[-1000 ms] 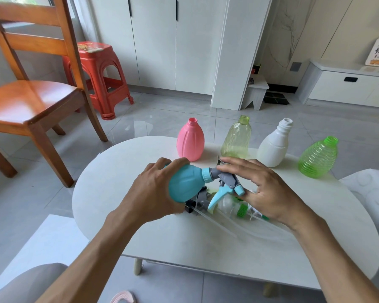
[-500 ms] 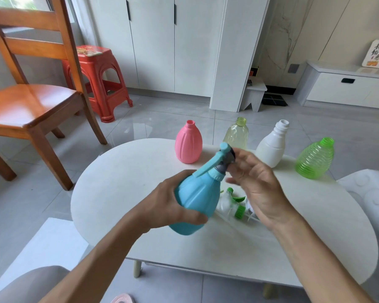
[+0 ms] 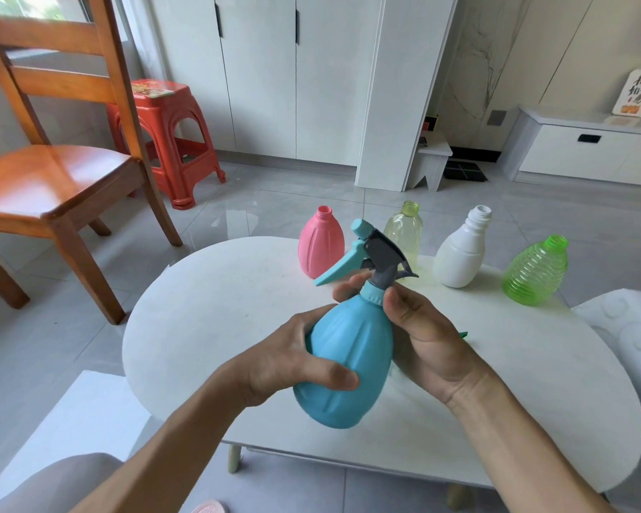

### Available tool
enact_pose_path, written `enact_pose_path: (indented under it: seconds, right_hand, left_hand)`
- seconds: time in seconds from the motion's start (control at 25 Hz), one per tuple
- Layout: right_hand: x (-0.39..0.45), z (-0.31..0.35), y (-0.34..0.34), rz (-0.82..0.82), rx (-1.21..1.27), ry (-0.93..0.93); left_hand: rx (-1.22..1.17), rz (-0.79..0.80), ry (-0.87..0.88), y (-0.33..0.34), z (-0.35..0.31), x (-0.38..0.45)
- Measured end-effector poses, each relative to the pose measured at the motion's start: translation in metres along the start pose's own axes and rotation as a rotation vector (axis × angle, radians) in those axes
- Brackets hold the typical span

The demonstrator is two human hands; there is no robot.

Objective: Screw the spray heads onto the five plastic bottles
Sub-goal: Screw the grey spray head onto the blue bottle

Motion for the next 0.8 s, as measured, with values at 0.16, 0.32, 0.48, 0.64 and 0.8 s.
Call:
enact_pose_path:
  seconds: [0.16,0.32,0.48,0.64,0.8]
  right_hand:
    - [0.003,0.005,-0.001,-0.126,-0.076,-0.034]
    - [-0.003,0.003,0.01,0.049,0.072,0.032]
    - [0.0,0.006,0.003,-0.139,0.006,-0.029]
    - [0.001,-0.009,-0.007,-0.338,-0.112,-0.062]
    - [0.005,0.007,-0.009,-0.047,0.014,0.006]
  left_hand:
    - [-0.038,-0.065,0.004,0.0,0.005,0.002]
    - [-0.19,0.217,-0.104,0.0,0.006,-0.001]
    - [0.084,-0.127,-0.021,0.004,0.003,0.006]
    - [0.456,-0.588,0.07,0.028,0.008,0.006]
    - [0.19,-0.238,0.069,0.011,0.0,0.007]
Point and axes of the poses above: each hand's wrist, its own x-axis towards the middle knuckle, its own y-axis out of the palm, z = x × y, the point moved 3 cm from there along x, towards the middle knuckle, and after that the axes turned 5 degrees about -y, right-handed, at the moved point
